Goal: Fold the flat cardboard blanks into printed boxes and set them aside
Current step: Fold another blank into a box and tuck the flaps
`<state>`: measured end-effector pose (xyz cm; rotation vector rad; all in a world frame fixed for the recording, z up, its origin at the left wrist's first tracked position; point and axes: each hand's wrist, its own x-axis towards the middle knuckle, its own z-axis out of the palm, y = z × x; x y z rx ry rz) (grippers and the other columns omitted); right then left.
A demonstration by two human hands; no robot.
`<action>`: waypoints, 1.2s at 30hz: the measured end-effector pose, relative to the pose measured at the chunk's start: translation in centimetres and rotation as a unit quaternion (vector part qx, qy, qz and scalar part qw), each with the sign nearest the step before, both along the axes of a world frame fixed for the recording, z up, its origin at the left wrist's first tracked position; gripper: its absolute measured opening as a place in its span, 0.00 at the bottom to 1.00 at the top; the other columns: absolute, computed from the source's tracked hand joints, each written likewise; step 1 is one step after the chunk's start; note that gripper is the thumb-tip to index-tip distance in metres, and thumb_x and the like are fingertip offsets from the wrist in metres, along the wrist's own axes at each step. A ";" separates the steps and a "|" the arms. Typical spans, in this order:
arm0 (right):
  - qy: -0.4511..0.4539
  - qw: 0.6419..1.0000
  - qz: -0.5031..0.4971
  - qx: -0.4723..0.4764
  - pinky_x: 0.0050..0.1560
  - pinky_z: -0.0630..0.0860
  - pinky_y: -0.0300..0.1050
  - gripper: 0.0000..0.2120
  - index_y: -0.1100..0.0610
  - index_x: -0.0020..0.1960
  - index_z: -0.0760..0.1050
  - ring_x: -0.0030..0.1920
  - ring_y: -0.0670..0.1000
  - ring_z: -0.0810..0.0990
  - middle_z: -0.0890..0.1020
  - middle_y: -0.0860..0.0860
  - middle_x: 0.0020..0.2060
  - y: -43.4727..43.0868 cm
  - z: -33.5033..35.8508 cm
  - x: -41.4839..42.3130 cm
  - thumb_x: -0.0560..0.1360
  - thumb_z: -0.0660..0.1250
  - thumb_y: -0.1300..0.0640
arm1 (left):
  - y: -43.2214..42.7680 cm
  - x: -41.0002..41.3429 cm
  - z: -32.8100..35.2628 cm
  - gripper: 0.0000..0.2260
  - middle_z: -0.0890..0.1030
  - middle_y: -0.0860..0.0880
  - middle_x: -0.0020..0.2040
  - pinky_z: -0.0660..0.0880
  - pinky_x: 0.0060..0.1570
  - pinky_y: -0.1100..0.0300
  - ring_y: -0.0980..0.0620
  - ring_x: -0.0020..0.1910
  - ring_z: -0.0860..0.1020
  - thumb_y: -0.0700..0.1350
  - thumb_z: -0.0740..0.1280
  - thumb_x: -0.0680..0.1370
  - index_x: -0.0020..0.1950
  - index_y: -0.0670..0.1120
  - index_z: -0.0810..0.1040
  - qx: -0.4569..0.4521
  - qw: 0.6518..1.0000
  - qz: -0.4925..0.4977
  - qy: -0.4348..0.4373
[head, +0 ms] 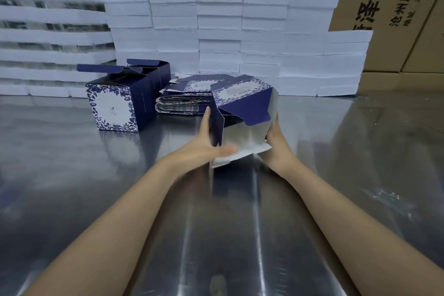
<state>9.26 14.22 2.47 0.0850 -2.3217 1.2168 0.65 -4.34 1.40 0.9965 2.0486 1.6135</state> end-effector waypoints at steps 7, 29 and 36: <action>0.032 0.996 -0.010 -0.085 0.67 0.72 0.45 0.26 0.61 0.72 0.65 0.61 0.44 0.74 0.74 0.55 0.66 0.3 -0.5 0.2 0.77 0.50 0.75 | 0.0 0.4 0.5 0.21 0.78 0.52 0.60 0.70 0.44 0.78 0.58 0.52 0.78 0.42 0.70 0.77 0.69 0.46 0.71 0.120 0.971 0.184 0.089; 0.189 0.938 -0.087 -0.276 0.40 0.80 0.43 0.20 0.40 0.55 0.61 0.37 0.45 0.80 0.75 0.47 0.52 0.4 0.3 -0.4 0.78 0.64 0.63 | -0.5 -1.4 0.2 0.07 0.85 0.53 0.46 0.80 0.44 0.60 0.55 0.44 0.83 0.46 0.65 0.80 0.53 0.45 0.80 0.295 0.923 0.230 -0.093; 0.068 0.973 0.040 -0.219 0.40 0.76 0.39 0.23 0.54 0.50 0.78 0.41 0.40 0.79 0.81 0.45 0.42 0.5 0.4 0.2 0.67 0.56 0.76 | -1.1 -1.2 0.8 0.10 0.84 0.46 0.50 0.79 0.42 0.63 0.53 0.44 0.84 0.46 0.62 0.82 0.55 0.40 0.78 0.353 0.891 0.248 -0.142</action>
